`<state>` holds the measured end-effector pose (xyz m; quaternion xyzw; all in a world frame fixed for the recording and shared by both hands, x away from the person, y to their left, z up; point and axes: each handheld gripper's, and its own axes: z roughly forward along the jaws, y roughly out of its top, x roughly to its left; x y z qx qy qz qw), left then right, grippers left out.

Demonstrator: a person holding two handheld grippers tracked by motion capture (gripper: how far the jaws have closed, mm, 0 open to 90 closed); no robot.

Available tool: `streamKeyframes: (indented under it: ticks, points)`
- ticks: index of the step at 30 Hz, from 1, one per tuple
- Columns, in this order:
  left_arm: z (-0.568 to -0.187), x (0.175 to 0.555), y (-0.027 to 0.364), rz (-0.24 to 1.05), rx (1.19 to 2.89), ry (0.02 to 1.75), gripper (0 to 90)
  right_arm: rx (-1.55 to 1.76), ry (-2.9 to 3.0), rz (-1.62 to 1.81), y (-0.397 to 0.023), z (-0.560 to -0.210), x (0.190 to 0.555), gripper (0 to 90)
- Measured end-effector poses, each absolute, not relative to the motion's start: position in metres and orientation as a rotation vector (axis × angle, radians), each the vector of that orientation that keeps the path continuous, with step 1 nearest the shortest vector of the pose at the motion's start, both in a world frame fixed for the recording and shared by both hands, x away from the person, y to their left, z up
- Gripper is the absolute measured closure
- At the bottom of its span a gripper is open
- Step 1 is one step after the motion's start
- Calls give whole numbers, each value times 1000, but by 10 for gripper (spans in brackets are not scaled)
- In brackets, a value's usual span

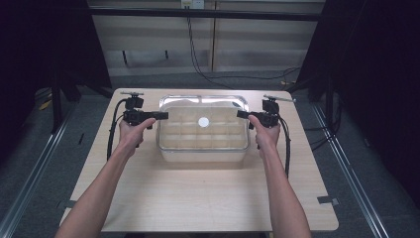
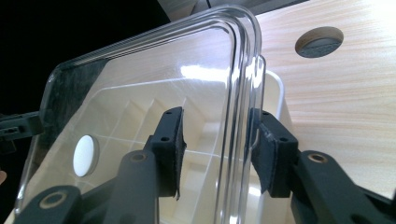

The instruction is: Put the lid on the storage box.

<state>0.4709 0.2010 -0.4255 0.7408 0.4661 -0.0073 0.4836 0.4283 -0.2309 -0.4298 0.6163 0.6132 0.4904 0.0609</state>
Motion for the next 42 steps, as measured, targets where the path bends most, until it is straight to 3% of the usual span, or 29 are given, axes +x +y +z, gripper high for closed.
streamKeyframes:
  ticks: [42]
  points:
    - [-448, 477, 198, -33, 1871, 1193, 536, 1868, 1874, 1305, -225, -451, 432, 512]
